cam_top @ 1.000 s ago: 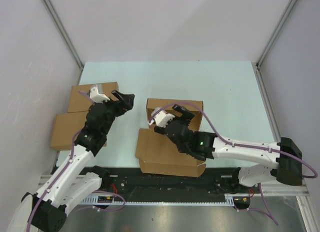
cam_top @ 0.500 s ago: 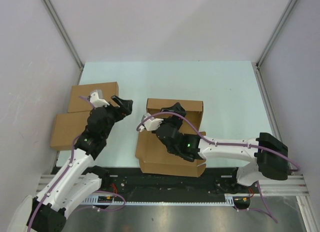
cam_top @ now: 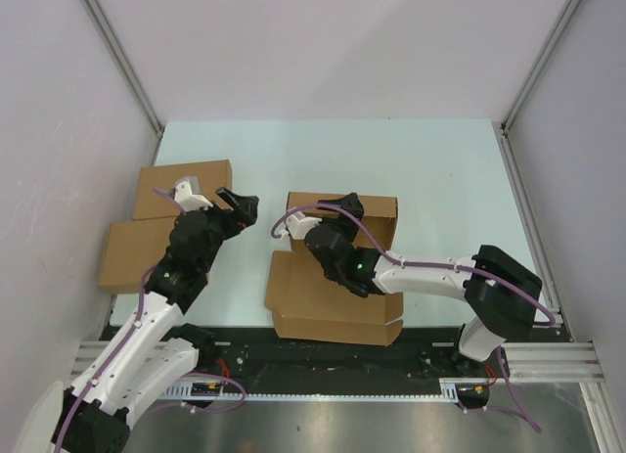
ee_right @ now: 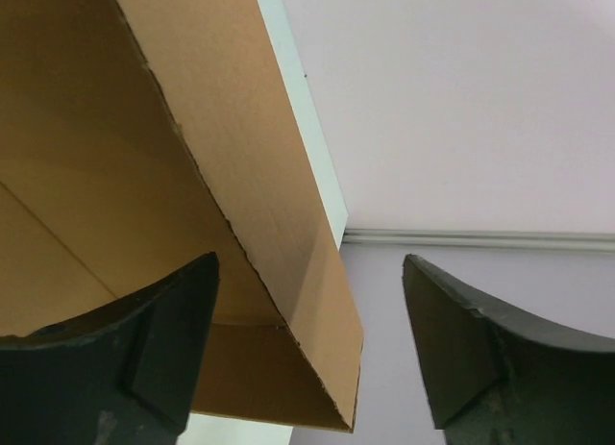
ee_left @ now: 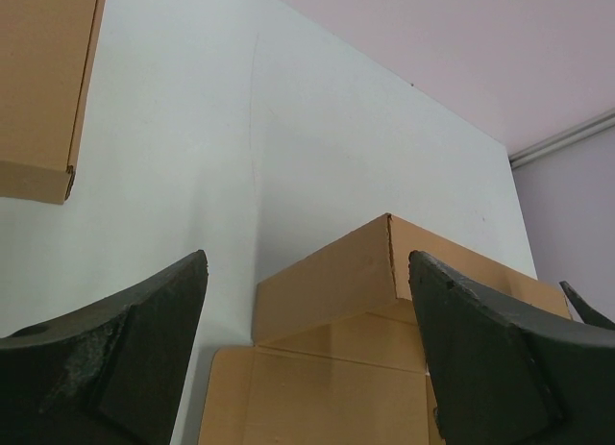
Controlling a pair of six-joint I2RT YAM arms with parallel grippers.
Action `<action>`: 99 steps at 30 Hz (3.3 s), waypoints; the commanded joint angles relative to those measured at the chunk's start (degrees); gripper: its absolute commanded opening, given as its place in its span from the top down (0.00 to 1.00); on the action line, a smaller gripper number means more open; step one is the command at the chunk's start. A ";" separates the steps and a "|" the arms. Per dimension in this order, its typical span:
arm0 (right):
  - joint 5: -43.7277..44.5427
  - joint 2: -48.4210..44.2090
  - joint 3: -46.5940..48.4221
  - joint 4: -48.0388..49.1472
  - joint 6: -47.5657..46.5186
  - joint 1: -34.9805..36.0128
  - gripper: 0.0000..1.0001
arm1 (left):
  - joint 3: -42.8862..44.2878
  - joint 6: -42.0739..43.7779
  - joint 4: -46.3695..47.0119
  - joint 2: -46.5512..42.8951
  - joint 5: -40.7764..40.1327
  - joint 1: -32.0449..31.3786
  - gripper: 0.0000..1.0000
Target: Fold the paper box
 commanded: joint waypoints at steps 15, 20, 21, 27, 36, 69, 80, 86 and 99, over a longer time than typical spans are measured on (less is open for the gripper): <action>3.19 1.45 3.54 8.79 -7.18 -1.14 0.80 | 1.46 -0.07 -1.66 -1.81 -1.62 0.99 0.09; 4.07 -0.22 3.80 9.59 -9.74 -0.53 0.90 | 5.93 0.72 -3.24 -1.90 -2.15 2.04 0.08; 4.25 -0.40 4.32 8.98 -9.74 -0.53 0.92 | 6.82 0.98 -3.59 -1.38 -2.23 2.13 0.08; 3.29 -1.89 12.66 -10.47 6.75 -5.17 1.00 | 13.15 1.51 -4.21 1.00 -3.12 3.19 0.07; -19.28 -3.82 30.16 -45.74 47.50 -25.79 1.00 | 21.94 2.30 -4.30 2.58 -4.08 4.77 0.07; -47.36 -21.58 0.63 -39.98 90.92 -41.40 0.35 | 11.13 -1.22 -1.66 0.21 1.81 4.77 0.09; -42.23 -11.85 3.45 -16.53 63.49 -43.05 0.32 | 8.50 -1.65 -1.66 0.83 3.65 4.16 0.09; -43.30 -2.00 3.71 -5.80 57.94 -45.61 0.32 | 6.83 -1.48 -5.43 -1.63 4.36 3.10 0.09; -52.45 9.35 6.70 -3.32 54.59 -46.67 0.34 | 2.88 -1.57 -6.23 -4.53 4.88 2.93 0.09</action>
